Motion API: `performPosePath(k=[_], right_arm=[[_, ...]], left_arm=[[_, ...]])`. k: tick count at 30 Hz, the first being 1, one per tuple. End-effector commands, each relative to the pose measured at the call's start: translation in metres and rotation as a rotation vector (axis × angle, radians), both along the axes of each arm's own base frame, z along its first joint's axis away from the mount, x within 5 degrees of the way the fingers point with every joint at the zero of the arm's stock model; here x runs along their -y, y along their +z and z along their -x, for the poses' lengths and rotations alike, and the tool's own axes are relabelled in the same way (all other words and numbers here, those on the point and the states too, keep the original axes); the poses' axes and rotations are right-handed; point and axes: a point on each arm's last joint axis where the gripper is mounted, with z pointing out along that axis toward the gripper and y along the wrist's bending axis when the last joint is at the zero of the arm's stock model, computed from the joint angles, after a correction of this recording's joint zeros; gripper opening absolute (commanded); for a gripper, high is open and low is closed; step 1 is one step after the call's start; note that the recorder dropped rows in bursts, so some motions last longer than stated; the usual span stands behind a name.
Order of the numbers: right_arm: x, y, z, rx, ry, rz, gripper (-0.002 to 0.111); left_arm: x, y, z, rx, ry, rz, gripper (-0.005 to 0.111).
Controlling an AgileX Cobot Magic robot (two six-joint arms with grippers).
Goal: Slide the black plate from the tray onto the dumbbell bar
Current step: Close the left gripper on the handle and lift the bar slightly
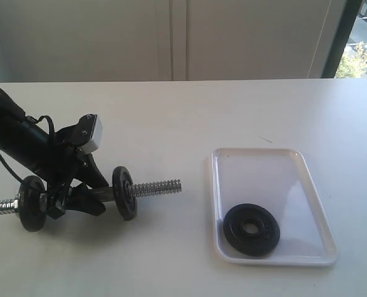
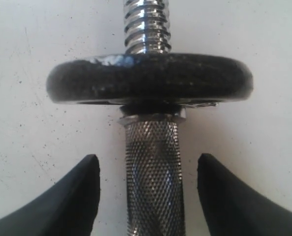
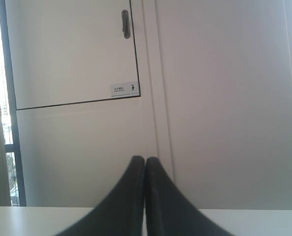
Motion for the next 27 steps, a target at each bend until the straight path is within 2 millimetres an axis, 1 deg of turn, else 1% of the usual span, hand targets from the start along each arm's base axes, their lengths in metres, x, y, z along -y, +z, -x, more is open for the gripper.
performPosePath(k=[1,8,20,23,27], right_arm=[[0.000,0.000,0.001,0.010,0.008,-0.012,0.000],[0.000,0.000,0.001,0.010,0.008,-0.012,0.000],[0.000,0.000,0.001,0.010,0.008,-0.012,0.000],[0.000,0.000,0.001,0.010,0.008,-0.012,0.000],[0.000,0.000,0.001,0.010,0.008,-0.012,0.000]], left_arm=[[0.003,-0.003,0.003,-0.026,-0.008,0.012,0.061],[0.003,-0.015,0.002,-0.063,-0.005,0.011,0.061],[0.004,-0.014,0.002,-0.069,0.010,0.028,0.061],[0.004,-0.014,0.001,-0.064,0.014,0.025,0.056],[0.005,-0.014,0.002,-0.077,0.005,0.031,0.036]])
